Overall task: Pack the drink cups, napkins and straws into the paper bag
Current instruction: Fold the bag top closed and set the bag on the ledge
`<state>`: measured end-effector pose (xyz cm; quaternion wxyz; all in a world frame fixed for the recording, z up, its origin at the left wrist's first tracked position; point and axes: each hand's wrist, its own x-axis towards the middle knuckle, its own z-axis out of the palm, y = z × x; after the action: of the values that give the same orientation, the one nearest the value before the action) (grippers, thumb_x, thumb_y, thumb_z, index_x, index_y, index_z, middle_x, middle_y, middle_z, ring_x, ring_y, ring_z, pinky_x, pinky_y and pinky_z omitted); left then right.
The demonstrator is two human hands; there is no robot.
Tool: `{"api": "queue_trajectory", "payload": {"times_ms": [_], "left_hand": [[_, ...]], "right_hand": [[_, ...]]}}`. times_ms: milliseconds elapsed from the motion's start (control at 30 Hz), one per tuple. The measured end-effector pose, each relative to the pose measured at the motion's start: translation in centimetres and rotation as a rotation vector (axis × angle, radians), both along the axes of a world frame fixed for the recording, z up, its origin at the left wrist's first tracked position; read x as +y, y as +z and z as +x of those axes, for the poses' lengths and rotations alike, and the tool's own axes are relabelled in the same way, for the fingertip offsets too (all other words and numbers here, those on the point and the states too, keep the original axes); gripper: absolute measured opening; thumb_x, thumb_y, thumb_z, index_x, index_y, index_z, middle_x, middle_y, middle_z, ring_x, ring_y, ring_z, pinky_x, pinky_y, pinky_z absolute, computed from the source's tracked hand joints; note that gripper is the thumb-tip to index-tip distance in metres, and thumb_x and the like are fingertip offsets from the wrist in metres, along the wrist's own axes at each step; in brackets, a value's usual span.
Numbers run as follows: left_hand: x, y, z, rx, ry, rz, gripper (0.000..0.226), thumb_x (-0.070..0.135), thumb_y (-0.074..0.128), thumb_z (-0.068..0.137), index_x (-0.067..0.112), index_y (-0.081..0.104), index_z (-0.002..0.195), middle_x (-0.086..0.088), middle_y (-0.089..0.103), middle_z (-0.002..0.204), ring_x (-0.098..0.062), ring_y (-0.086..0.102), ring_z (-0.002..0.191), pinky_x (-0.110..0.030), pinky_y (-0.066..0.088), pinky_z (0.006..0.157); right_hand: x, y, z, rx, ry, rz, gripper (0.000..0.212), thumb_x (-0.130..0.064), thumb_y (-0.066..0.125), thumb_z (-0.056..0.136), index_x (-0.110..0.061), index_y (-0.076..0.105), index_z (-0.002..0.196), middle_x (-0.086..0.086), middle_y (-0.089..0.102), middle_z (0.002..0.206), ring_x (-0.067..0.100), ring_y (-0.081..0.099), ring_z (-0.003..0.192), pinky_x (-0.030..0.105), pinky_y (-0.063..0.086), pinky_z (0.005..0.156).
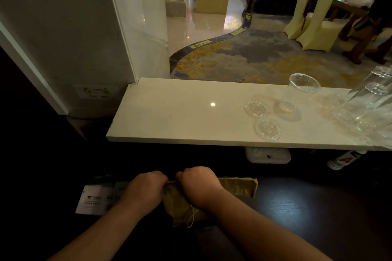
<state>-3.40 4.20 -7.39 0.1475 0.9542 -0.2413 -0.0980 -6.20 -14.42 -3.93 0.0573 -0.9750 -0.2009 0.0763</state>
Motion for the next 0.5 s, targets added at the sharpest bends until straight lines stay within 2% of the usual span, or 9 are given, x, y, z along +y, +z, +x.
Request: {"api": "queue_trajectory", "payload": {"times_ms": [200, 333, 500], "left_hand": [[-0.4, 0.0, 0.4, -0.027, -0.023, -0.011, 0.02, 0.024, 0.056, 0.088, 0.02, 0.075, 0.086, -0.001, 0.07, 0.092, -0.023, 0.069, 0.086, -0.033, 0.053, 0.068], [-0.7, 0.1, 0.3, -0.034, -0.023, -0.03, 0.017, 0.018, 0.06, 0.088, 0.02, 0.076, 0.085, 0.002, 0.069, 0.088, -0.019, 0.068, 0.082, -0.031, 0.052, 0.065], [-0.9, 0.4, 0.5, -0.025, -0.013, -0.027, 0.02, 0.022, 0.057, 0.092, 0.02, 0.077, 0.089, 0.002, 0.069, 0.092, -0.019, 0.068, 0.085, -0.031, 0.053, 0.068]], "right_hand": [[-4.9, 0.4, -1.1, 0.007, -0.006, -0.015, 0.012, -0.026, 0.057, 0.097, -0.021, 0.063, 0.106, 0.0, 0.066, 0.093, 0.023, 0.066, 0.084, 0.032, 0.04, 0.062], [-9.2, 0.4, -2.1, 0.021, -0.041, -0.075, 0.017, -0.024, 0.051, 0.095, -0.019, 0.063, 0.107, 0.004, 0.068, 0.099, 0.03, 0.067, 0.09, 0.035, 0.042, 0.065], [-13.8, 0.0, -3.5, 0.051, -0.145, -0.089, 0.019, -0.039, 0.056, 0.09, -0.023, 0.064, 0.096, 0.001, 0.068, 0.094, 0.027, 0.067, 0.087, 0.033, 0.039, 0.063]]}}
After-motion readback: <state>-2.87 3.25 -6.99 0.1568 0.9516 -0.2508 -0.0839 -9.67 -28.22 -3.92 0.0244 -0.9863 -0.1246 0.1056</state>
